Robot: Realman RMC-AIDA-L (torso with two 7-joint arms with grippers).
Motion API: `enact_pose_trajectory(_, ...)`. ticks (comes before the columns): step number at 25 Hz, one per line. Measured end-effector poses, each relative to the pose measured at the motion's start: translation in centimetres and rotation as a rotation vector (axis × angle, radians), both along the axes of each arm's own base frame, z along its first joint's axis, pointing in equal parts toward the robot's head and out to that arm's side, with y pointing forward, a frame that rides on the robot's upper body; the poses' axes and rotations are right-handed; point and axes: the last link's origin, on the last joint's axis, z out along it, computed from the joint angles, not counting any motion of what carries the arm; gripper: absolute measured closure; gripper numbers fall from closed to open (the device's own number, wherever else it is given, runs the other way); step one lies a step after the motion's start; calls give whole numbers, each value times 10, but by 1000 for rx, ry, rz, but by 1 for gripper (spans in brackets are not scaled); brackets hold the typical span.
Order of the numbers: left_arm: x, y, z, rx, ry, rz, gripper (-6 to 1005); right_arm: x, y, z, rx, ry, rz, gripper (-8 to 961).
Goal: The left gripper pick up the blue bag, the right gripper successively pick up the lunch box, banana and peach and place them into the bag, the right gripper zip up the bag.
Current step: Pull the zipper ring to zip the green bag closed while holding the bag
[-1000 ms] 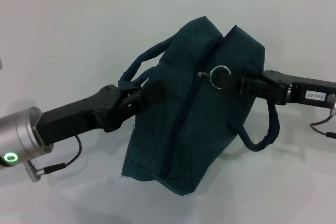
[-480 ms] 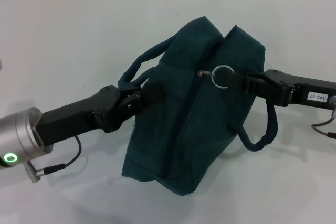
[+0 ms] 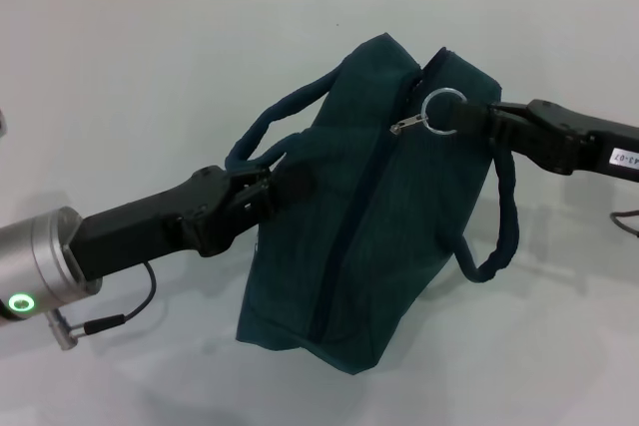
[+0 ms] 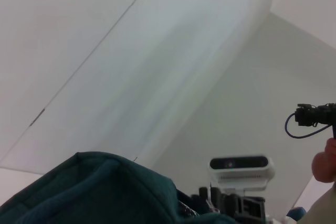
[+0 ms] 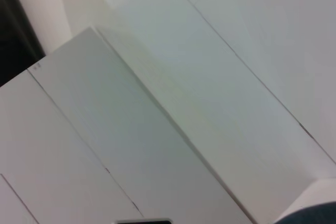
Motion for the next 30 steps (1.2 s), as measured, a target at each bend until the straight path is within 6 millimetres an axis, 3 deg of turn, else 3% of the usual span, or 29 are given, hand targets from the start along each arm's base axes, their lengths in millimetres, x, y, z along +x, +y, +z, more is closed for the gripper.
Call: enact_pose_trajectory(30, 2, -2, 0, -3, -4, -26, 942, -21, 27, -1, 143, -57, 80, 952)
